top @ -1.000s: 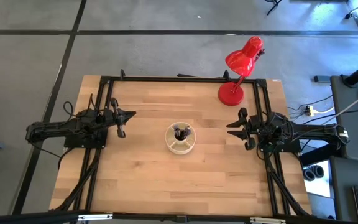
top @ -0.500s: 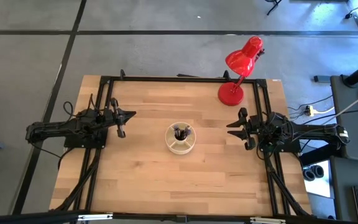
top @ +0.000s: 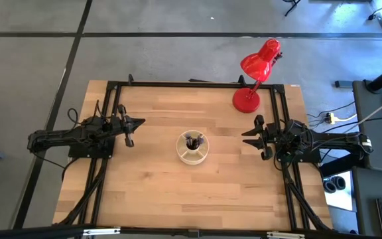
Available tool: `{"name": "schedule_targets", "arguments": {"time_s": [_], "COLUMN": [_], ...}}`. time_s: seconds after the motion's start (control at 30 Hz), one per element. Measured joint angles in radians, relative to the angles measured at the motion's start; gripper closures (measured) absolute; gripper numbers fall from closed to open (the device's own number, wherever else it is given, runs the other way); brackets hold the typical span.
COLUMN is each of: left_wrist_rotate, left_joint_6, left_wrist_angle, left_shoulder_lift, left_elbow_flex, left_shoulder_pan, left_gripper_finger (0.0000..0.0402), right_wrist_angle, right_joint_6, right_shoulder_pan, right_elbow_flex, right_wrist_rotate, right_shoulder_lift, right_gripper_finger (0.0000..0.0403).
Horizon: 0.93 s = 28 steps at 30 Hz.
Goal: Put items in baskets/containers
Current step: Return to Home Position
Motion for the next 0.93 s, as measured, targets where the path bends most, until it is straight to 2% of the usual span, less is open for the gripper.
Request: {"name": "schedule_targets", "arguments": {"time_s": [0.93], "left_wrist_rotate": [0.0], "left_joint_6": [0.0], "left_wrist_angle": [0.0], "left_shoulder_lift": [0.0], "left_elbow_flex": [0.0], "left_shoulder_pan": [0.0], "left_gripper_finger": [0.039], "right_wrist_angle": [0.0], "right_joint_6": [-0.002], "right_shoulder_pan": [0.0], "right_elbow_flex": [0.0], "right_wrist_rotate": [0.0], "right_shoulder_lift": [0.0], "right_gripper_finger": [0.0273]}}
